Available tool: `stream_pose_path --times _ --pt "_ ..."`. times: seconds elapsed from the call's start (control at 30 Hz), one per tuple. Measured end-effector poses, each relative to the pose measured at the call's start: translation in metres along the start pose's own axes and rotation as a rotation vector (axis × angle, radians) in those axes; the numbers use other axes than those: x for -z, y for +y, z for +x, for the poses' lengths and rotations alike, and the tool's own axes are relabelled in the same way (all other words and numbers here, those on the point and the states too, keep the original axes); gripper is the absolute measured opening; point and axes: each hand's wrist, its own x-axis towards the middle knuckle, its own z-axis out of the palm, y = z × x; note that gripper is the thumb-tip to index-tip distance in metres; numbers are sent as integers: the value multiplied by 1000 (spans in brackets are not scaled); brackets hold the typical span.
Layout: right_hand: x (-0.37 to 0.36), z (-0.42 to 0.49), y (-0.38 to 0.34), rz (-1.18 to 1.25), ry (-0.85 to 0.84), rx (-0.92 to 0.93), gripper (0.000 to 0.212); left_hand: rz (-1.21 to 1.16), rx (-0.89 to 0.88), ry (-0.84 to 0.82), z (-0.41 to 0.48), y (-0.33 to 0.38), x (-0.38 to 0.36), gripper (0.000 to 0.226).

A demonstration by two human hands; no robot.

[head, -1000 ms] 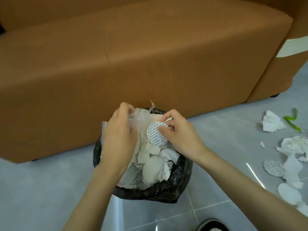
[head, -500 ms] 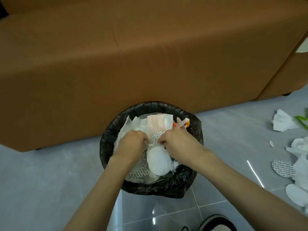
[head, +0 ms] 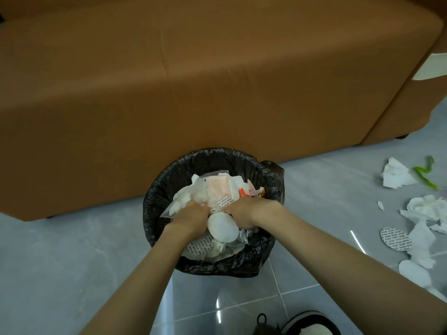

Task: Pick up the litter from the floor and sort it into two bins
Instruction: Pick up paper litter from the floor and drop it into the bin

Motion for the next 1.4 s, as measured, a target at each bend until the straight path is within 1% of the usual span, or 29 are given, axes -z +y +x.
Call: stream_pose_path --times 0.07,0.13,0.2,0.27,0.37,0.4,0.5,0.57,0.67,0.77,0.87,1.0,1.07,1.2,1.27,1.4 --pt "-4 -4 -3 0 8 -21 56 7 -23 8 -6 5 1 17" --pt "-9 -13 -5 11 59 -46 49 49 -47 48 -11 10 5 20" --pt "-10 -22 -6 -7 160 -47 41 86 -80 73 -15 11 16 21" --pt "-10 -32 -4 -61 277 -10 34 116 -106 80 -19 10 26 25" --pt "-12 -47 4 -157 476 38 22 163 -115 104 -26 12 40 25" --pt "-13 -51 7 -176 530 48 22 150 -108 115 -28 12 43 27" --pt "-16 -60 17 -126 661 92 32 112 -47 172 -35 17 58 37" --pt "-17 -66 25 -16 737 116 36 110 -3 222 -43 23 69 40" --pt "-15 -83 40 156 796 105 45 93 2 288 -54 37 86 48" --pt "-14 -105 55 229 812 50 48 139 -32 298 -60 53 103 52" --pt "-18 -127 75 284 806 -35 46 136 -77 298 -64 75 118 54" --pt "-32 -150 108 328 756 -170 44 55 -160 238 -54 110 129 53" --pt "-44 -158 125 355 730 -267 42 1 -199 207 -44 133 132 51" --pt "-85 -172 163 433 626 -472 41 -59 -322 156 -21 193 130 44" --pt "-111 -181 183 518 576 -570 42 -58 -383 122 -9 228 121 44" --pt "-165 -192 220 674 437 -775 51 -30 -468 138 16 290 90 47"
